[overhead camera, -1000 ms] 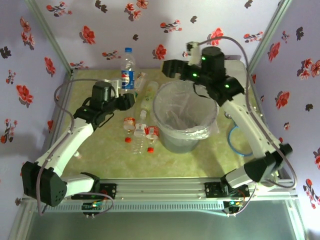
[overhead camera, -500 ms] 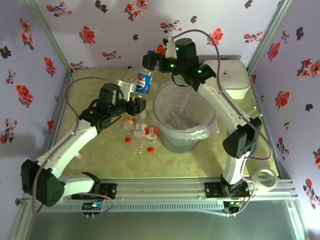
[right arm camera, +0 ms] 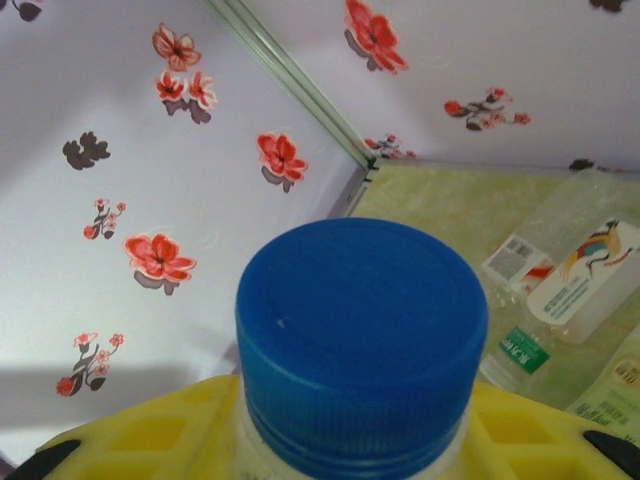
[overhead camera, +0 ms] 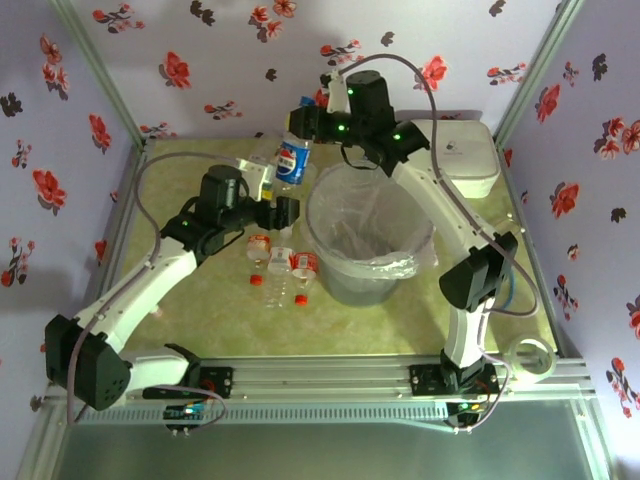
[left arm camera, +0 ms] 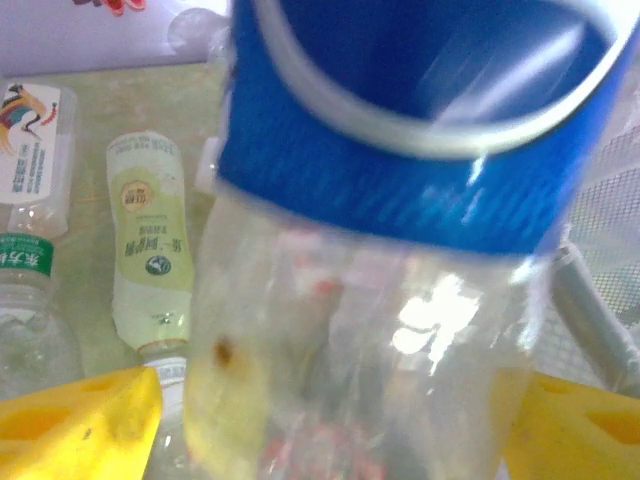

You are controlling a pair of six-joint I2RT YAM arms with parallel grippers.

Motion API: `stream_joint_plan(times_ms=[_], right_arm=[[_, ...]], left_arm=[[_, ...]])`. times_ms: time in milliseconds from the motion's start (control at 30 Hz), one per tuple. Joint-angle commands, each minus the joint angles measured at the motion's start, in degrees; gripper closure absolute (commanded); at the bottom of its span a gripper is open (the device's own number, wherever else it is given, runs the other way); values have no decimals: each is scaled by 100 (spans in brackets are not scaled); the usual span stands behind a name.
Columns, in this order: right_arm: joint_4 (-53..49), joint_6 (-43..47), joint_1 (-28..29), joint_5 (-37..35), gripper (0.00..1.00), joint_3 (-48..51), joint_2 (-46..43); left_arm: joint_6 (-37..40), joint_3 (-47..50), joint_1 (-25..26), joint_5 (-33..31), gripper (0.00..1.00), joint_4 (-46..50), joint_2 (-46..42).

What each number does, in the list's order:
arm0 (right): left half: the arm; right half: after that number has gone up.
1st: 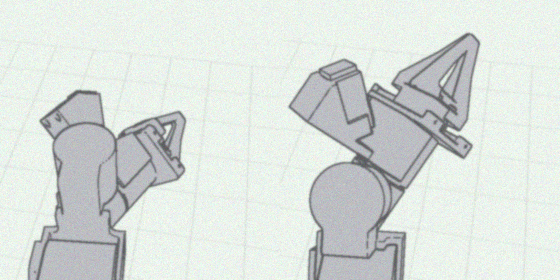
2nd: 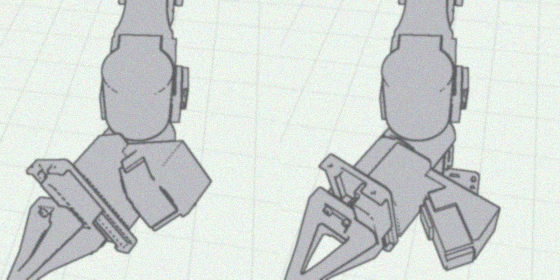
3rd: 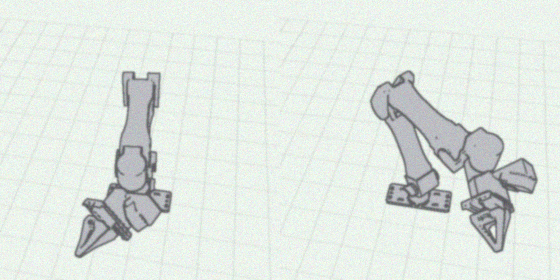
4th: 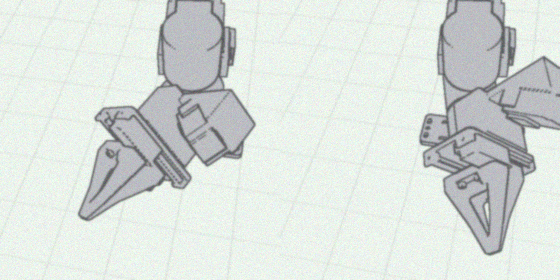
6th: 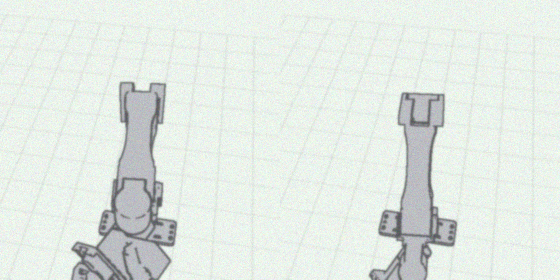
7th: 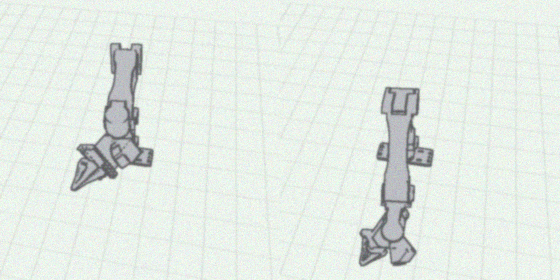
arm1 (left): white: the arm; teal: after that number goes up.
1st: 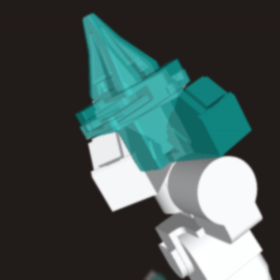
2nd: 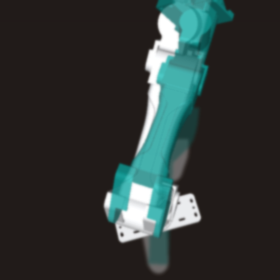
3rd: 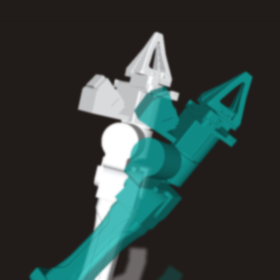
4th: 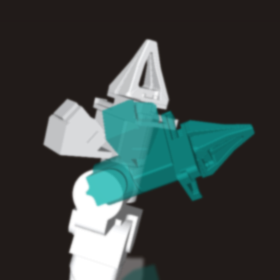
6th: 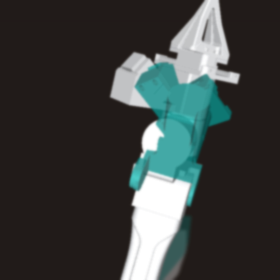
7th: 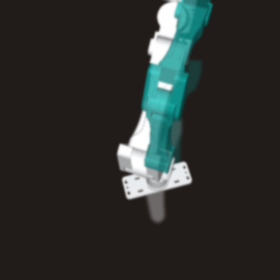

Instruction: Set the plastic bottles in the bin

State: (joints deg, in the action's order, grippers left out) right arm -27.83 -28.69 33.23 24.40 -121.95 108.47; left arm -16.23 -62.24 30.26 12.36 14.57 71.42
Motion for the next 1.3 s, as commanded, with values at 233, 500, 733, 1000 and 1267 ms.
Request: stream_joint_plan(times_ms=[233,500,733,1000,1267], right_arm=[[-75,707,-590,-756,63,-999,-783],[-832,1657,-685,-1574,66,150,-2182],[-846,2271,-428,-1728,70,2031,-2855],[164,1991,-304,-1937,71,3958,-2875],[764,1506,-265,-2155,35,4869,-2940]], left_arm=[[-1148,469,-1203,17,1,750,-861],[-1201,1076,-1374,-100,9,1004,-283],[-1216,1273,-1363,139,16,285,584],[-1203,1547,-1340,364,17,194,874],[-999,1576,-1277,364,18,414,1014]])
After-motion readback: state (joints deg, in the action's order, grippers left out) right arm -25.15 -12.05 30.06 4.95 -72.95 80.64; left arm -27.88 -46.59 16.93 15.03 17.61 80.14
